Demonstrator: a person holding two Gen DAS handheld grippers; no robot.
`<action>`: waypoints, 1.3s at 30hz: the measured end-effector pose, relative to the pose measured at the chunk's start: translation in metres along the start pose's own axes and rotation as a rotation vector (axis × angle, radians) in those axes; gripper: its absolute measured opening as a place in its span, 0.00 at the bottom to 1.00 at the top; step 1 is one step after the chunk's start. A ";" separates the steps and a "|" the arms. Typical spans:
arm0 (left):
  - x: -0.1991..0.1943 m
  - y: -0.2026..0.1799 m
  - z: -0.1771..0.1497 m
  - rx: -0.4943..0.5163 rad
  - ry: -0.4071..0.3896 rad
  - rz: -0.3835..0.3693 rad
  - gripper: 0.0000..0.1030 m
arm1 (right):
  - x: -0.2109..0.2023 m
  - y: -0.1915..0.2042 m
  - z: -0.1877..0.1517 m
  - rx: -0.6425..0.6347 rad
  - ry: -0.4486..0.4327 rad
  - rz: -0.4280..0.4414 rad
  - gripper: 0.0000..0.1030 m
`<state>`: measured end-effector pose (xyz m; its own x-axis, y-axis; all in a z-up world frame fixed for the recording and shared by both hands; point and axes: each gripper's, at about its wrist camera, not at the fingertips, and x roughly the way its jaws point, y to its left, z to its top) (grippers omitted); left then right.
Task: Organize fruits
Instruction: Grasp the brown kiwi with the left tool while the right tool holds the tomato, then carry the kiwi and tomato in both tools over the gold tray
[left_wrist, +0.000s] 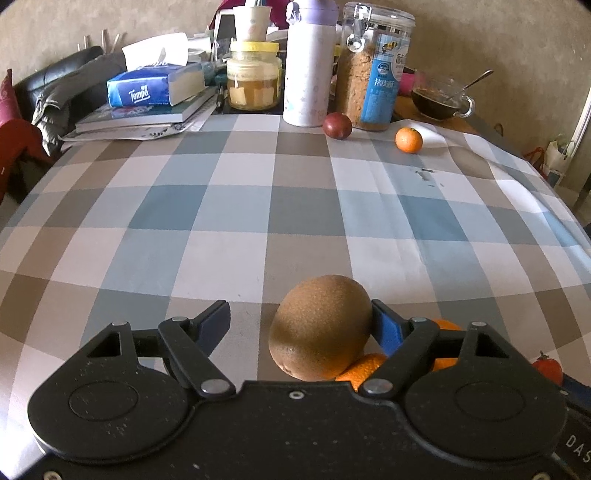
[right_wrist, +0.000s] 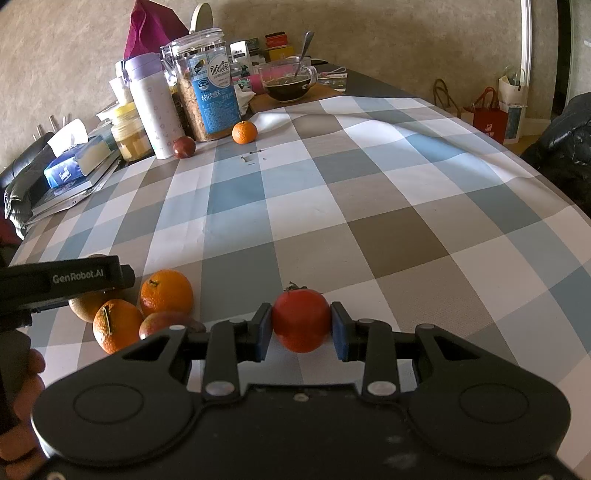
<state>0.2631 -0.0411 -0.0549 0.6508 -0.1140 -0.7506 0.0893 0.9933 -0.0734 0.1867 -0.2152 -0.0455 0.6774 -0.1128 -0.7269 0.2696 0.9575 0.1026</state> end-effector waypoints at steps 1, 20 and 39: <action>0.001 0.000 0.000 0.002 0.007 -0.002 0.79 | 0.000 0.000 0.000 0.000 0.000 0.000 0.34; -0.014 0.017 0.002 -0.081 -0.078 0.019 0.57 | -0.015 0.004 -0.001 -0.023 -0.088 0.036 0.34; -0.022 0.023 0.001 -0.096 -0.144 0.080 0.57 | -0.024 0.004 0.000 -0.021 -0.177 0.052 0.34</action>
<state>0.2514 -0.0157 -0.0391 0.7551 -0.0293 -0.6550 -0.0351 0.9958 -0.0850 0.1712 -0.2081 -0.0277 0.8007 -0.1060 -0.5897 0.2178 0.9684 0.1217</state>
